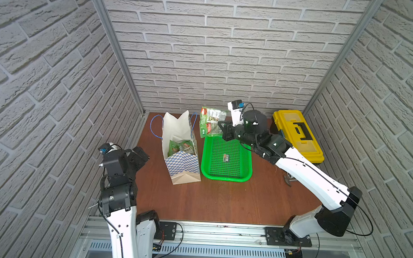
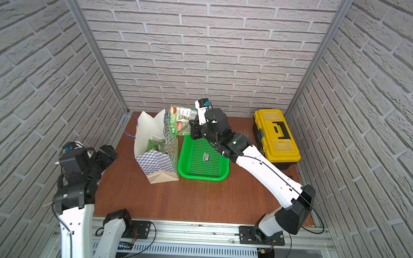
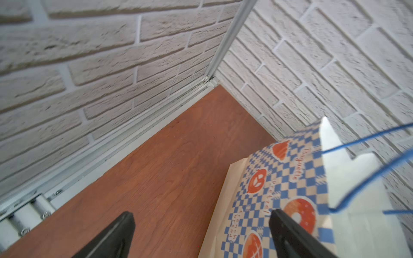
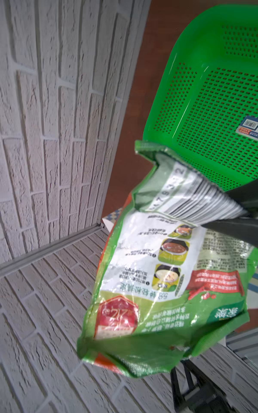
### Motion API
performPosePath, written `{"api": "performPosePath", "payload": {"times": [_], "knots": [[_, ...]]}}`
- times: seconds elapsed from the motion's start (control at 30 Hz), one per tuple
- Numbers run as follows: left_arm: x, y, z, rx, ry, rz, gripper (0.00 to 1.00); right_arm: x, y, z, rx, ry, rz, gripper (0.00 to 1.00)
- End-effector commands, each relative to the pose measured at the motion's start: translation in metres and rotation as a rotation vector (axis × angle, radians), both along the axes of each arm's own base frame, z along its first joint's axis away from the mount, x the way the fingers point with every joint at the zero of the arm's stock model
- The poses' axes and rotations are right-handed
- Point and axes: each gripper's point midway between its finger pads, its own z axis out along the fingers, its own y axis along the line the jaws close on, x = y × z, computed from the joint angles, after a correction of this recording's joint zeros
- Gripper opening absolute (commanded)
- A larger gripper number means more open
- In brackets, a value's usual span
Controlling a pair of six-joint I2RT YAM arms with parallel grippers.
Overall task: Place the condiment packets inside the bag
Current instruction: Place the condiment packet in the paper bag.
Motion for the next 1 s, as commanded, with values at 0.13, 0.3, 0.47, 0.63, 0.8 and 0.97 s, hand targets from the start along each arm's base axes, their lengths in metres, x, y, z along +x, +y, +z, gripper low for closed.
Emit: {"api": "performPosePath", "payload": {"times": [0.13, 0.3, 0.47, 0.63, 0.8, 0.97], "knots": [[-0.011, 0.021, -0.077, -0.234, 0.184, 0.225, 0.98, -0.023, 0.048, 0.036, -0.124, -0.215, 0.048, 0.03], [-0.012, 0.025, -0.104, -0.275, 0.230, 0.277, 0.98, -0.026, 0.088, 0.033, -0.260, -0.289, 0.048, 0.03], [-0.009, 0.026, -0.118, -0.297, 0.217, 0.298, 0.98, -0.011, 0.121, 0.011, -0.406, -0.310, 0.024, 0.03], [-0.006, 0.027, -0.128, -0.312, 0.222, 0.306, 0.98, 0.003, 0.145, -0.024, -0.513, -0.288, 0.034, 0.04], [-0.002, 0.029, -0.131, -0.310, 0.217, 0.310, 0.98, -0.004, 0.150, -0.033, -0.562, -0.267, 0.060, 0.47], [0.009, 0.029, -0.135, -0.276, 0.201, 0.266, 0.98, -0.018, 0.133, 0.001, -0.495, -0.287, 0.050, 0.64]]}}
